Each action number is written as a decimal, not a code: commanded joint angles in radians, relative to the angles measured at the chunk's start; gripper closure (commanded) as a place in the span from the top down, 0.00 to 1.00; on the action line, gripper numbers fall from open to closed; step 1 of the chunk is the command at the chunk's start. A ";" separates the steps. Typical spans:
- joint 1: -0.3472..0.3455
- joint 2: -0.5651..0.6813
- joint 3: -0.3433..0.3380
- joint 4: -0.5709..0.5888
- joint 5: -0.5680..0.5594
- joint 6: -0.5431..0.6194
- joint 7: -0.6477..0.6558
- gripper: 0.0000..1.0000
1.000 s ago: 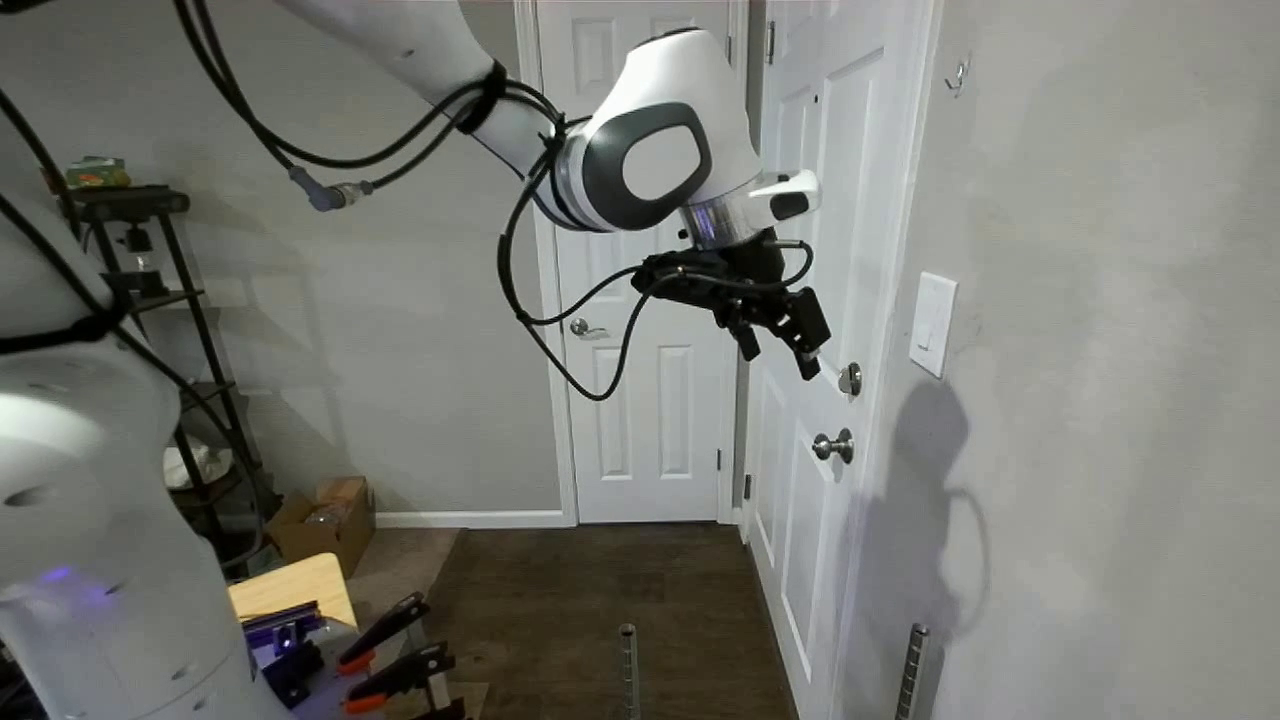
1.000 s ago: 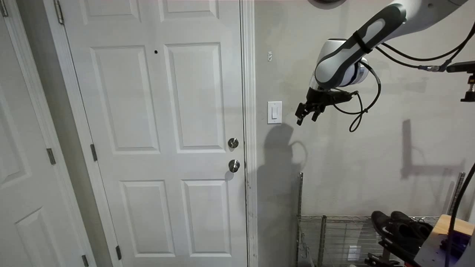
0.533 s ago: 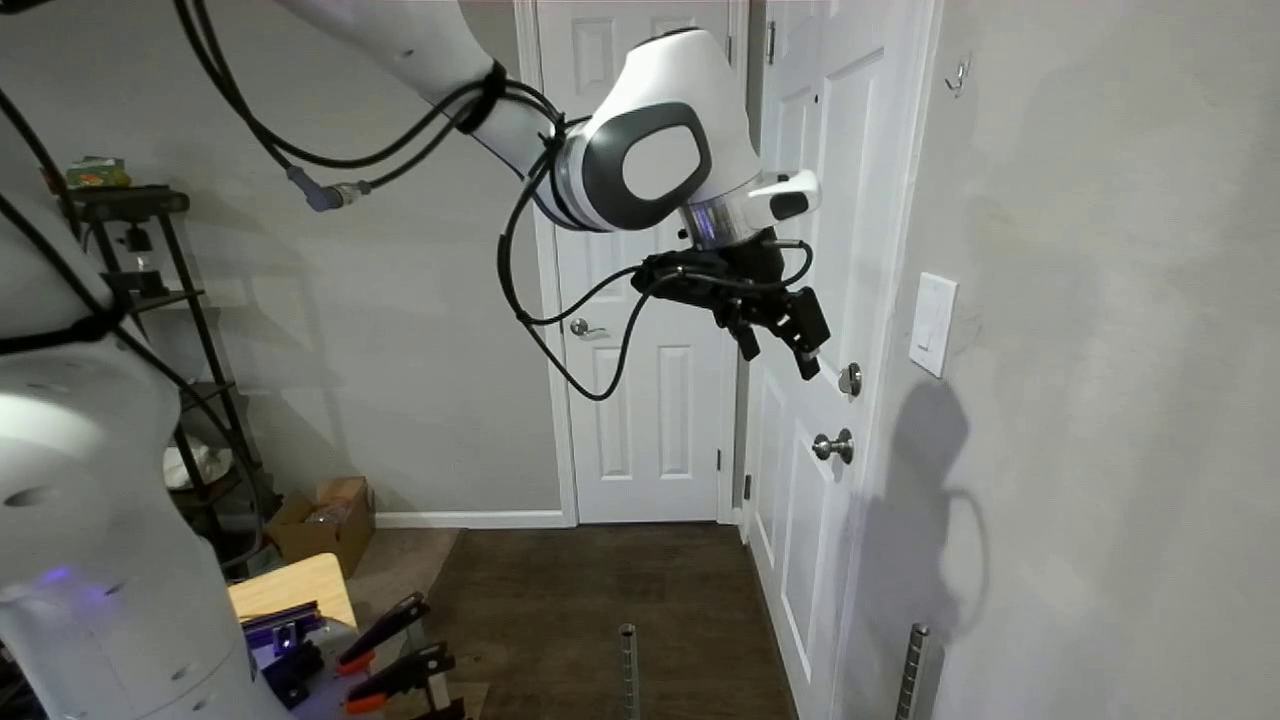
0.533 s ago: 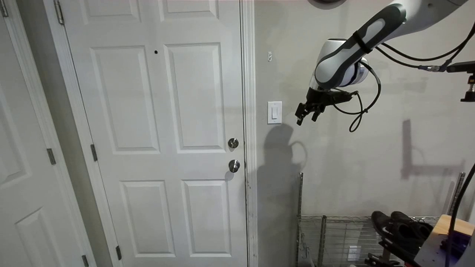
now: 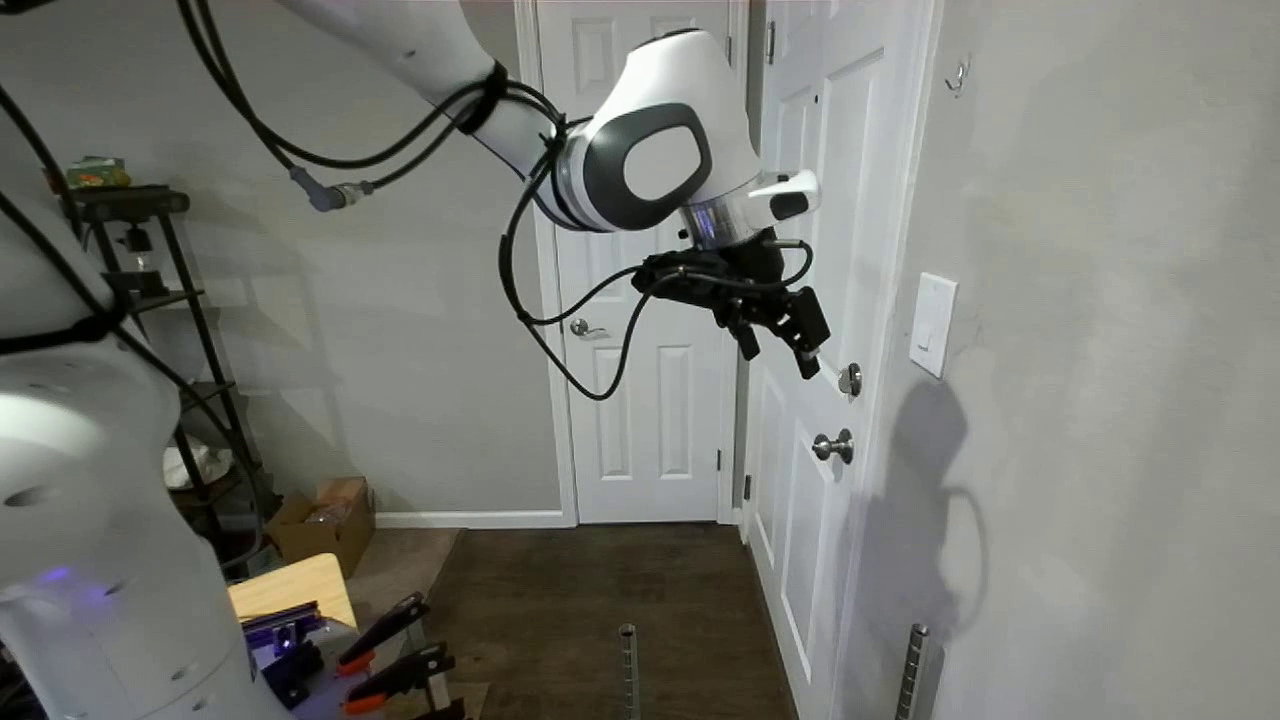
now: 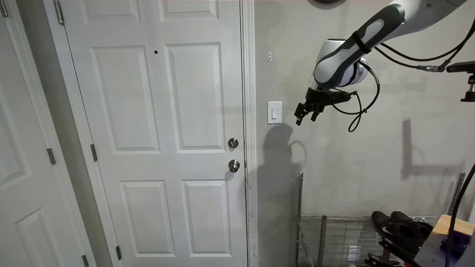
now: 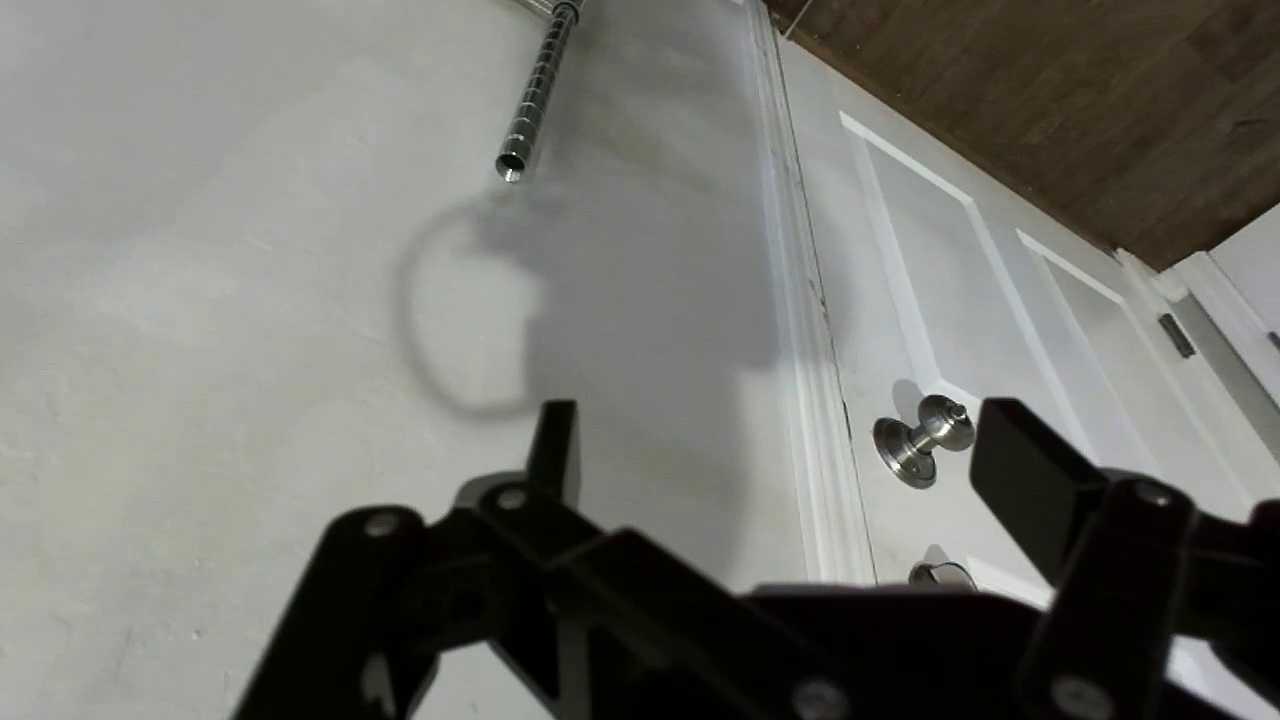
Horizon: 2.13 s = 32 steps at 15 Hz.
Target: Flip the switch to turn off the light
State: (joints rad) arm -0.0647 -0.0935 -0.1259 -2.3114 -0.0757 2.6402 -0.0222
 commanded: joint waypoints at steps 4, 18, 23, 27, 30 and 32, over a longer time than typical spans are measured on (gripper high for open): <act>0.002 0.097 0.035 0.078 0.034 0.071 0.051 1.00; 0.069 0.291 0.004 0.244 -0.273 0.221 0.384 0.34; 0.098 0.338 -0.049 0.297 -0.386 0.226 0.504 0.06; 0.103 0.376 -0.061 0.344 -0.400 0.228 0.514 0.03; 0.114 0.402 -0.081 0.381 -0.416 0.224 0.523 0.06; 0.119 0.419 -0.095 0.403 -0.423 0.222 0.529 0.05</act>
State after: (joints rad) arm 0.0357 0.2947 -0.1888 -1.9435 -0.4541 2.8416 0.4551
